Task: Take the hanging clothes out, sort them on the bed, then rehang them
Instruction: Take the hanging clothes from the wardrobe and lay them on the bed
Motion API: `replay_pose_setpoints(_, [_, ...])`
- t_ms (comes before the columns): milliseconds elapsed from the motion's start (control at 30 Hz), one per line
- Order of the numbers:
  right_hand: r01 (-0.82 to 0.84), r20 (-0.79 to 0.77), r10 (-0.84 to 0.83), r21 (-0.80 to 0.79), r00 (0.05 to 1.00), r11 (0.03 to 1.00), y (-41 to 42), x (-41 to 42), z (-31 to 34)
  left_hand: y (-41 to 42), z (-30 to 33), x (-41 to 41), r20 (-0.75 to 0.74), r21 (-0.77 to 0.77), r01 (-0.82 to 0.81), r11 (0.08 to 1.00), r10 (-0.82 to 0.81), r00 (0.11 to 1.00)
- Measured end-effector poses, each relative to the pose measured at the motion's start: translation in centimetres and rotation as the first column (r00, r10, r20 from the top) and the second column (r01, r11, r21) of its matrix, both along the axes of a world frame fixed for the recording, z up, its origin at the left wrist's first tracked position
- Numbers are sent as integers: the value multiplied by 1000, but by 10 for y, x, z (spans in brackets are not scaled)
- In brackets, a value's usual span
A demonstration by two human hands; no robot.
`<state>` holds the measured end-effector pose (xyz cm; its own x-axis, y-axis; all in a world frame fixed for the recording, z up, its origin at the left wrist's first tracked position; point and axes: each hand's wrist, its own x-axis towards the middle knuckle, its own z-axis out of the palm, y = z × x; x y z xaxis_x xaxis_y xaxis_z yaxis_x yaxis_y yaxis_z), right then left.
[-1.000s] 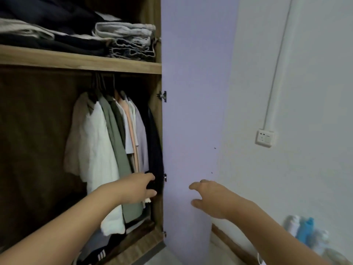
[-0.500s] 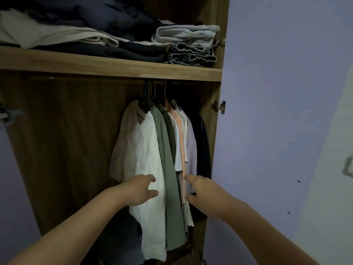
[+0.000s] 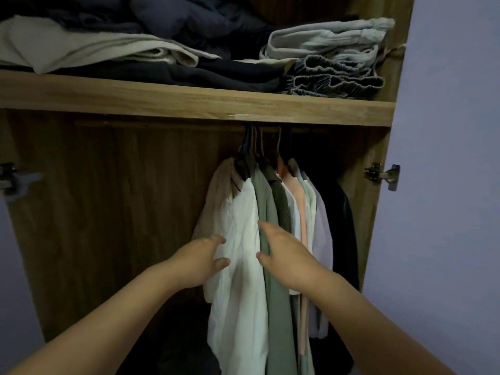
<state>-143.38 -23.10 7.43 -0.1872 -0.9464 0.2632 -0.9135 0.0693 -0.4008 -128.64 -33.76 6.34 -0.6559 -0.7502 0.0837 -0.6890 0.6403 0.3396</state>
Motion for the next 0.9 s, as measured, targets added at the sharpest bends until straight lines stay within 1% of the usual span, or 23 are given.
replay_pose_setpoints(233, [1, 41, 1, -39, 999, 999, -71, -12, -4, -59, -4, -19, -52, -23, -4, 1000, 3, 999])
replay_pose_setpoints(367, [65, 78, -58, -87, 995, 994, -110, -12, -3, -104, -2, -30, -98, -49, 29, 998, -34, 995])
replay_pose_setpoints(433, [107, 57, -101, -106, 993, 989, -128, -10, -1, -129, 2, -32, -126, -45, 44, 998, -49, 991])
replay_pose_setpoints(500, [161, 45, -155, -172, 987, 972, -143, -8, 1, -154, 7, -31, -163, -44, 41, 998, -48, 985])
replay_pose_setpoints(533, [188, 78, -175, -215, 981, 958, -150, -7, 2, -166, 9, -29, -191, -42, 39, 998, -46, 980])
replay_pose_setpoints(600, [225, 202, -172, -279, 964, 934, -164, -4, 5, -188, 12, -27, -263, -23, 31, 999, -36, 964])
replay_pose_setpoints(633, [235, 305, -143, -289, 942, 928, -172, -3, 6, -197, 12, -27, -300, -3, 31, 1000, -30, 953])
replay_pose_setpoints(667, [239, 430, -100, -282, 897, 929, -180, -2, 9, -205, 11, -27, -338, 15, 33, 999, -26, 941])
replay_pose_setpoints(733, [235, 671, 3, -263, 741, 936, -197, 2, 15, -218, 11, -27, -402, 41, 37, 999, -17, 915])
replay_pose_setpoints(767, [238, 743, 34, -257, 668, 937, -206, 2, 18, -222, 11, -27, -433, 45, 38, 998, -15, 901])
replay_pose_setpoints(800, [247, 783, 49, -255, 620, 935, -215, 3, 19, -227, 11, -28, -467, 46, 37, 998, -12, 884])
replay_pose_setpoints(900, [284, 852, 74, -253, 519, 925, -240, 7, 23, -238, 13, -29, -557, 51, 26, 998, 7, 830])
